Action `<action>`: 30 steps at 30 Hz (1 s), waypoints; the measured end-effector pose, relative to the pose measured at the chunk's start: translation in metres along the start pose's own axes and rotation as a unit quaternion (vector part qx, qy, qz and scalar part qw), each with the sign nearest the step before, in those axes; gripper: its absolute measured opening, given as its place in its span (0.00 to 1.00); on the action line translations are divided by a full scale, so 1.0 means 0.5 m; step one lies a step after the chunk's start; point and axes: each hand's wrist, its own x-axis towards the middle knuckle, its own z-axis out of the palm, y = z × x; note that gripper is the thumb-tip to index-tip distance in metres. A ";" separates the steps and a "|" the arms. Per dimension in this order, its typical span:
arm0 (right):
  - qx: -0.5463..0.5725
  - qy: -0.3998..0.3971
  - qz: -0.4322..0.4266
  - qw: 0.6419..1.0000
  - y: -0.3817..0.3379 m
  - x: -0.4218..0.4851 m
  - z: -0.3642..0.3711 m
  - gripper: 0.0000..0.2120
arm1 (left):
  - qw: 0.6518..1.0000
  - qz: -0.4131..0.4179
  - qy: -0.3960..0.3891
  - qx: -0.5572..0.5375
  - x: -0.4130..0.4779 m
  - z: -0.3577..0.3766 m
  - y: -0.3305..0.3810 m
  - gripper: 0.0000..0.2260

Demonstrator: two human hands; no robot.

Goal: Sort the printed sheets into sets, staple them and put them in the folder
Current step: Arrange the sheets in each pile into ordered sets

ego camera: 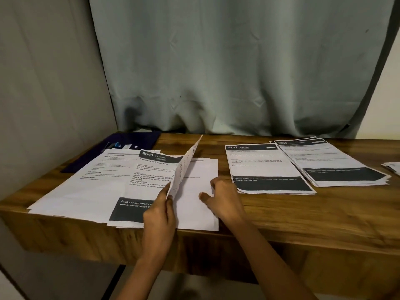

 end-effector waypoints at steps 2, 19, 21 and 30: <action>-0.039 0.002 -0.010 0.999 -0.004 0.001 0.005 0.24 | 1.000 -0.016 0.005 -0.005 -0.001 -0.001 0.005 0.16; 0.137 0.026 0.065 0.988 -0.017 0.027 -0.009 0.17 | 0.995 0.083 -0.018 0.049 0.007 -0.011 -0.009 0.21; 0.170 0.027 0.075 0.982 -0.015 0.031 -0.017 0.15 | 0.993 0.098 -0.025 0.064 0.011 -0.012 -0.014 0.20; 0.153 0.119 0.072 0.978 0.005 0.061 -0.096 0.10 | 0.977 0.129 -0.146 0.083 0.031 -0.020 -0.038 0.20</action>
